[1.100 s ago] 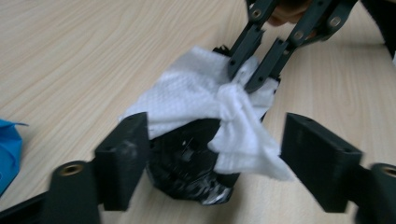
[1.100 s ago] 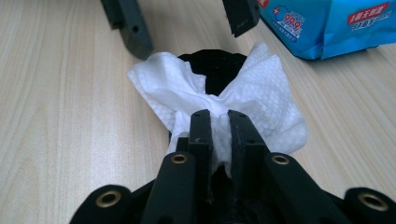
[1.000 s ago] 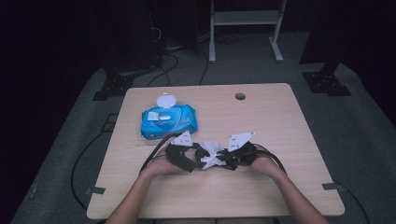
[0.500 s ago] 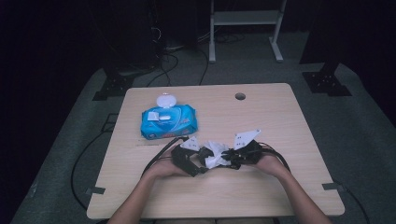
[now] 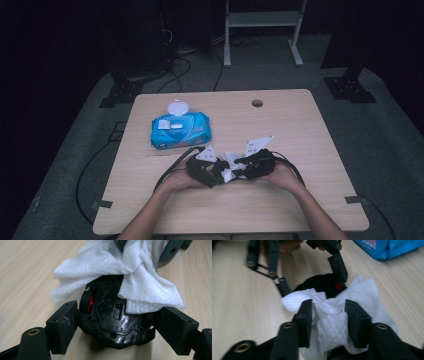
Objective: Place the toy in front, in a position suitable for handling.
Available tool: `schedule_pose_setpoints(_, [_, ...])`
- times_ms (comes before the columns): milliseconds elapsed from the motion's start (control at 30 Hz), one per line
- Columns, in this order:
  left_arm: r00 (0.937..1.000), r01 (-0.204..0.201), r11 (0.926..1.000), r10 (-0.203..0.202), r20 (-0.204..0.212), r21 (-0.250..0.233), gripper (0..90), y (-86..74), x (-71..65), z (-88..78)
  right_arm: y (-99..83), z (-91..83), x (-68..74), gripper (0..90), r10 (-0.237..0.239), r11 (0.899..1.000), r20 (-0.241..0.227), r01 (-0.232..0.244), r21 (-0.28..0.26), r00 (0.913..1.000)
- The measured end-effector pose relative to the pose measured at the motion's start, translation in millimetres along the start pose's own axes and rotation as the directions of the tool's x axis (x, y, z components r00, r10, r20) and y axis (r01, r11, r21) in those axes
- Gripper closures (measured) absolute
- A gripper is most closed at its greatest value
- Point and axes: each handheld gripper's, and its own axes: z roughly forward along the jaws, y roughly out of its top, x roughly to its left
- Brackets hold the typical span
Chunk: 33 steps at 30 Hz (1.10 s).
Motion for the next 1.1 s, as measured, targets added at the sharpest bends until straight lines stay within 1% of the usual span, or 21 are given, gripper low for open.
schedule_pose_setpoints(33, [1.0, 0.005, 0.9999, -0.005, -0.007, 0.011, 16.8, -0.3, -0.9, 2.4, 0.1, 2.6, 0.3, 63.4, 0.003, 1.0, 0.015, -0.003, 0.007, 0.9999])
schedule_pose_setpoints(67, [0.9999, 0.003, 0.9998, -0.002, -0.013, 0.017, 13.2, -0.4, -1.1, 3.6, -0.4, 4.0, 0.3, 67.3, 0.031, 0.999, 0.027, -0.031, -0.013, 0.9991])
schedule_pose_setpoints(100, [0.9999, 0.003, 0.9998, -0.003, -0.016, 0.021, 11.5, -0.6, -1.1, 4.9, -0.6, 3.9, -0.2, 69.6, 0.045, 0.999, 0.028, -0.045, -0.015, 0.9986])
schedule_pose_setpoints(133, [0.9998, 0.002, 0.9997, -0.001, -0.018, 0.025, 11.9, -0.5, -0.9, 5.8, -1.2, 3.6, -0.6, 71.1, 0.054, 0.998, 0.032, -0.054, -0.018, 0.998])
schedule_pose_setpoints(167, [0.9998, -0.015, 0.9995, 0.015, -0.011, 0.026, 14.3, -0.6, -1.1, 5.9, -2.3, 3.1, -0.3, 72.7, 0.064, 0.998, 0.034, -0.063, -0.022, 0.9974])
schedule_pose_setpoints(200, [0.9995, -0.029, 0.9992, 0.03, -0.014, 0.026, 21.1, -0.9, -1.9, 6.2, -4.2, 2.6, 0.9, 73.8, 0.069, 0.997, 0.045, -0.067, -0.031, 0.9966])
schedule_pose_setpoints(300, [0.9983, -0.055, 0.9979, 0.055, -0.019, 0.035, 23.0, -0.5, -2.9, 6.4, -7.2, -0.2, 2.2, 75.4, 0.076, 0.997, 0.062, -0.074, -0.038, 0.9952])
schedule_pose_setpoints(400, [0.9984, -0.052, 0.9983, 0.053, -0.022, 0.027, 23.2, 0.1, -3.9, 6.3, -9.8, -5.6, -0.6, 75.4, 0.095, 0.995, 0.077, -0.093, -0.032, 0.9924])
schedule_pose_setpoints(533, [0.9983, -0.051, 0.9987, 0.052, -0.028, 0.006, 23.2, 0.5, -4.9, 5.5, -15.6, -14.0, -5.7, 76.4, 0.138, 0.99, 0.125, -0.135, -0.033, 0.9825])
schedule_pose_setpoints(600, [0.9983, -0.051, 0.9987, 0.051, -0.03, 0.008, 23.2, 0.9, -5.6, 5.6, -13.8, -11.8, -3.0, 77.0, 0.136, 0.991, 0.14, -0.132, -0.035, 0.9807])
schedule_pose_setpoints(633, [0.9982, -0.052, 0.9986, 0.052, -0.031, 0.009, 23.2, 0.9, -5.7, 5.5, -11.3, -8.5, -0.2, 77.1, 0.135, 0.99, 0.132, -0.13, -0.044, 0.982])
schedule_pose_setpoints(667, [0.9982, -0.05, 0.9987, 0.05, -0.032, 0.01, 23.2, 0.7, -6.2, 5.4, -8.3, -4.1, 2.5, 77.1, 0.135, 0.99, 0.109, -0.13, -0.054, 0.9848])
schedule_pose_setpoints(733, [0.9974, -0.061, 0.998, 0.062, -0.037, 0.015, 23.3, 0.3, -6.6, 5.3, -1.3, 7.3, 9.2, 77.0, 0.117, 0.992, 0.075, -0.113, -0.058, 0.9903])
schedule_pose_setpoints(800, [0.9974, -0.059, 0.9981, 0.06, -0.04, 0.016, 23.4, -1.4, -7.1, 5.7, 4.0, 13.4, 14.6, 77.0, 0.083, 0.996, 0.081, -0.079, -0.044, 0.9933])
schedule_pose_setpoints(833, [0.9977, -0.056, 0.9983, 0.056, -0.039, 0.016, 23.4, -2.1, -6.6, 5.2, 4.5, 13.2, 15.1, 77.0, 0.078, 0.996, 0.089, -0.075, -0.04, 0.9929])
schedule_pose_setpoints(867, [0.9976, -0.057, 0.9982, 0.058, -0.038, 0.016, 23.4, -2.5, -6.0, 4.7, 3.3, 10.6, 13.7, 77.0, 0.081, 0.996, 0.105, -0.078, -0.036, 0.9911])
schedule_pose_setpoints(933, [0.998, -0.048, 0.9988, 0.048, -0.041, 0.002, 23.4, -2.7, -6.2, 4.3, -3.6, 0.1, 6.8, 77.0, 0.11, 0.994, 0.149, -0.106, -0.037, 0.9826])
schedule_pose_setpoints(1000, [0.9982, -0.044, 0.999, 0.044, -0.039, -0.003, 23.3, -1.7, -6.1, 3.8, -13.2, -11.5, -1.0, 77.1, 0.154, 0.988, 0.195, -0.148, -0.048, 0.9686])
schedule_pose_setpoints(1033, [0.9979, -0.048, 0.9988, 0.048, -0.043, -0.002, 23.4, -1.4, -6.5, 4.3, -17.1, -15.0, -3.8, 77.2, 0.177, 0.984, 0.206, -0.169, -0.058, 0.9623])
schedule_pose_setpoints(1067, [0.9975, -0.055, 0.9985, 0.055, -0.044, 0.004, 23.4, -1.2, -6.3, 4.1, -19.1, -16.5, -5.1, 77.2, 0.201, 0.979, 0.204, -0.191, -0.069, 0.958])
schedule_pose_setpoints(1100, [0.9974, -0.055, 0.9984, 0.056, -0.045, 0.006, 23.4, -0.9, -6.4, 4.1, -18.4, -15.3, -4.2, 77.2, 0.206, 0.978, 0.205, -0.195, -0.072, 0.9569])
